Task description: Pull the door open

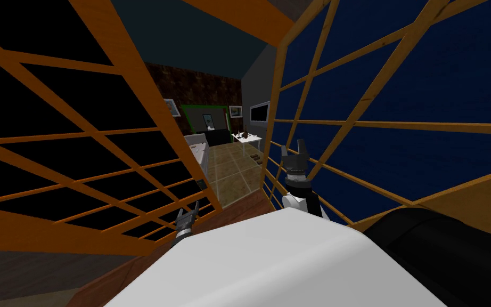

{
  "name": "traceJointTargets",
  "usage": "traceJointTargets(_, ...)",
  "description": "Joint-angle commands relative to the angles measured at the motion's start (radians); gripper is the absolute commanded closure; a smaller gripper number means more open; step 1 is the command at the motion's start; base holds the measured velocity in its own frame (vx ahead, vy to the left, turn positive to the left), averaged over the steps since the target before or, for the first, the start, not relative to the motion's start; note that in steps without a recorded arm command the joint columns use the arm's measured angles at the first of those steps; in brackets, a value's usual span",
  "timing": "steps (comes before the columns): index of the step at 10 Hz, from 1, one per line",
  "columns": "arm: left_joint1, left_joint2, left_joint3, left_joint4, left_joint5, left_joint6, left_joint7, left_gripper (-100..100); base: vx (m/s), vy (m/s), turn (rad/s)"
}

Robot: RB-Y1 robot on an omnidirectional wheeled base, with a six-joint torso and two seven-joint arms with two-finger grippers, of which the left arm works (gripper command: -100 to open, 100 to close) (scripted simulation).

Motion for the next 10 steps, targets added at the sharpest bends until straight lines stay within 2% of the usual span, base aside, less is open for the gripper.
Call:
traceJointTargets(1, -0.006, -0.01, 0.01, 0.029, -0.005, -0.013, -0.029, -100, 0.118, 0.002, -0.032)
traceJointTargets(5, -0.021, -0.037, 0.033, 0.092, -0.017, -0.034, -0.094, -100, 0.098, 0.01, -0.038)
traceJointTargets(6, -0.018, -0.033, 0.029, 0.08, -0.015, -0.029, -0.081, -100, 0.039, 0.011, -0.007)
traceJointTargets(7, -0.018, -0.005, 0.037, 0.095, -0.01, -0.039, -0.081, -100, 0.101, -0.01, -0.062)
traceJointTargets(10, -0.017, 0.027, 0.052, 0.119, 0.001, -0.056, -0.074, -100, 0.17, 0.026, -0.054)
